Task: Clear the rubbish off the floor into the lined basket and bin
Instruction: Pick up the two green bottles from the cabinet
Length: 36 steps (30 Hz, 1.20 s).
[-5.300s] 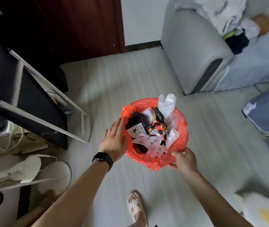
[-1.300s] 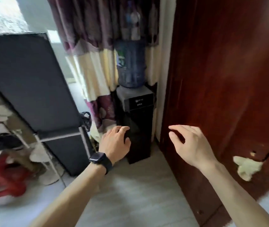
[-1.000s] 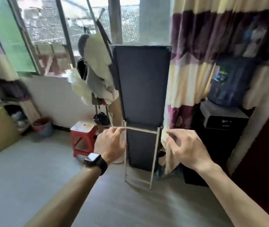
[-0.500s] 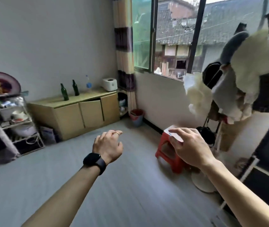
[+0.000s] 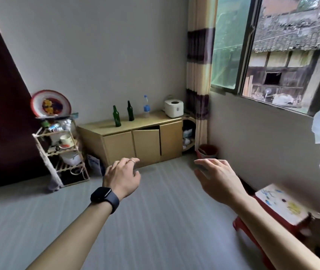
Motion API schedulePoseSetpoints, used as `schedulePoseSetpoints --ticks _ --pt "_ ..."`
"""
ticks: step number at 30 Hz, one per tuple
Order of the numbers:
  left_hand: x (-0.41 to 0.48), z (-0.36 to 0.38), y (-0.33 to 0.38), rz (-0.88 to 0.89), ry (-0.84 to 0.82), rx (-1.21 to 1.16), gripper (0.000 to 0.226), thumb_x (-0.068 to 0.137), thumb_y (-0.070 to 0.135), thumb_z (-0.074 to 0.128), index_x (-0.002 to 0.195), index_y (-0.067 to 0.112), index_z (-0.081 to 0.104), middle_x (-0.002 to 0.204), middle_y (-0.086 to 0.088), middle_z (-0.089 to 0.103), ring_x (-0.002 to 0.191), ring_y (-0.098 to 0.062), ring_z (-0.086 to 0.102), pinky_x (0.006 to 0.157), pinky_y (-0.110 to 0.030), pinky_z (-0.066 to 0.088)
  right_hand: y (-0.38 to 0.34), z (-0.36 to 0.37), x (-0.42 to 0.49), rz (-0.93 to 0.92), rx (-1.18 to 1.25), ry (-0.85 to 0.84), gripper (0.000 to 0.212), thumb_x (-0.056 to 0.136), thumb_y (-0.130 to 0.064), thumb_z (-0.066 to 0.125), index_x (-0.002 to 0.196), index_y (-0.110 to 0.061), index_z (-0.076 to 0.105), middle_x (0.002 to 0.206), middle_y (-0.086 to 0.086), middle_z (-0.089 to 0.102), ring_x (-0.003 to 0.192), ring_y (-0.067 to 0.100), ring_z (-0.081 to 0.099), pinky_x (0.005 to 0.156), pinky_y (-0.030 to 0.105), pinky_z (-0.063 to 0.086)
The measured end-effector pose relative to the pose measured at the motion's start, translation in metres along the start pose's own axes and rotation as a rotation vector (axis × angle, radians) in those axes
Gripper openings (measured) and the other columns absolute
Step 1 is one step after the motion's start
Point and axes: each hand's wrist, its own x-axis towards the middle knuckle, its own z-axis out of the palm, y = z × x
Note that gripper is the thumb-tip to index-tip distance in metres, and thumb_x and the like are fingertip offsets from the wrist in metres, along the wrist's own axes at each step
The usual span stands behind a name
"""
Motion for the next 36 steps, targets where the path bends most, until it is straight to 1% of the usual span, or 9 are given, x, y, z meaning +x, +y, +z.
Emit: schedulePoseSetpoints --ticks 8,10,11,12,16,20,25,32,36 --pt "0.193 0.024 -0.059 -0.166 0.077 0.011 0.044 0.088 0.034 0.053 0.132 0.035 0.054 0.131 0.003 0.058 0.119 -0.025 0.052 0.098 -0.034 0.042 0.005 0.059 0.233 -0.117 0.058 -0.061 0.036 0.095 -0.051 0.046 0.128 -0.039 0.056 0.133 -0.012 0.060 0.123 0.024 0.047 0.100 0.040 0.045" --pt "0.239 0.038 -0.077 -0.187 0.080 0.008 0.044 0.088 0.034 0.053 0.131 0.035 0.054 0.130 0.002 0.058 0.119 -0.025 0.051 0.098 -0.035 0.042 0.002 0.078 0.290 -0.145 0.047 -0.059 0.037 0.095 -0.051 0.045 0.128 -0.039 0.056 0.132 -0.011 0.060 0.122 0.026 0.047 0.100 0.040 0.045" --pt "0.241 0.040 -0.079 -0.194 0.080 0.003 0.043 0.087 0.035 0.053 0.131 0.035 0.054 0.130 0.002 0.058 0.119 -0.025 0.051 0.099 -0.036 0.043 0.002 0.077 0.294 -0.142 0.036 -0.066 0.038 0.095 -0.052 0.044 0.129 -0.038 0.056 0.132 -0.010 0.060 0.122 0.027 0.047 0.101 0.040 0.044" --pt "0.282 0.054 -0.096 -0.197 0.095 0.000 0.043 0.087 0.035 0.053 0.131 0.035 0.054 0.130 0.002 0.058 0.119 -0.026 0.051 0.098 -0.036 0.043 -0.001 0.097 0.341 -0.157 0.027 -0.067 0.039 0.096 -0.052 0.044 0.130 -0.038 0.056 0.132 -0.009 0.060 0.122 0.027 0.047 0.101 0.039 0.043" --pt "0.370 0.083 -0.138 -0.184 0.104 0.002 0.044 0.087 0.036 0.053 0.130 0.034 0.054 0.128 0.001 0.059 0.117 -0.026 0.053 0.098 -0.036 0.044 -0.009 0.142 0.433 -0.166 -0.020 -0.077 0.041 0.096 -0.053 0.041 0.133 -0.038 0.053 0.136 -0.008 0.057 0.125 0.028 0.045 0.102 0.039 0.043" --pt "0.481 0.105 -0.185 -0.171 0.087 -0.012 0.044 0.088 0.036 0.052 0.132 0.034 0.053 0.131 0.001 0.058 0.119 -0.025 0.052 0.100 -0.035 0.043 -0.021 0.185 0.541 -0.174 -0.064 -0.096 0.042 0.097 -0.052 0.041 0.134 -0.036 0.052 0.138 -0.007 0.057 0.127 0.026 0.046 0.106 0.037 0.038" --pt "0.614 0.132 -0.235 -0.196 0.035 -0.004 0.043 0.090 0.037 0.050 0.133 0.035 0.051 0.134 0.004 0.055 0.121 -0.024 0.050 0.100 -0.035 0.042 -0.033 0.238 0.666 -0.151 -0.031 -0.085 0.040 0.096 -0.049 0.046 0.132 -0.034 0.056 0.133 -0.005 0.060 0.123 0.028 0.048 0.102 0.038 0.041" --pt "0.754 0.195 -0.291 -0.214 -0.029 0.039 0.042 0.090 0.039 0.047 0.132 0.038 0.049 0.134 0.008 0.054 0.118 -0.022 0.051 0.098 -0.034 0.041 -0.019 0.330 0.809 -0.122 0.008 -0.121 0.040 0.096 -0.052 0.046 0.134 -0.040 0.053 0.137 -0.009 0.057 0.126 0.023 0.045 0.099 0.036 0.045" --pt "0.856 0.230 -0.323 -0.253 -0.020 0.045 0.044 0.090 0.040 0.048 0.134 0.038 0.048 0.135 0.009 0.053 0.120 -0.022 0.051 0.098 -0.034 0.042 -0.002 0.389 0.917 -0.142 0.028 -0.159 0.041 0.097 -0.054 0.043 0.136 -0.041 0.050 0.139 -0.010 0.055 0.128 0.022 0.043 0.100 0.035 0.044"
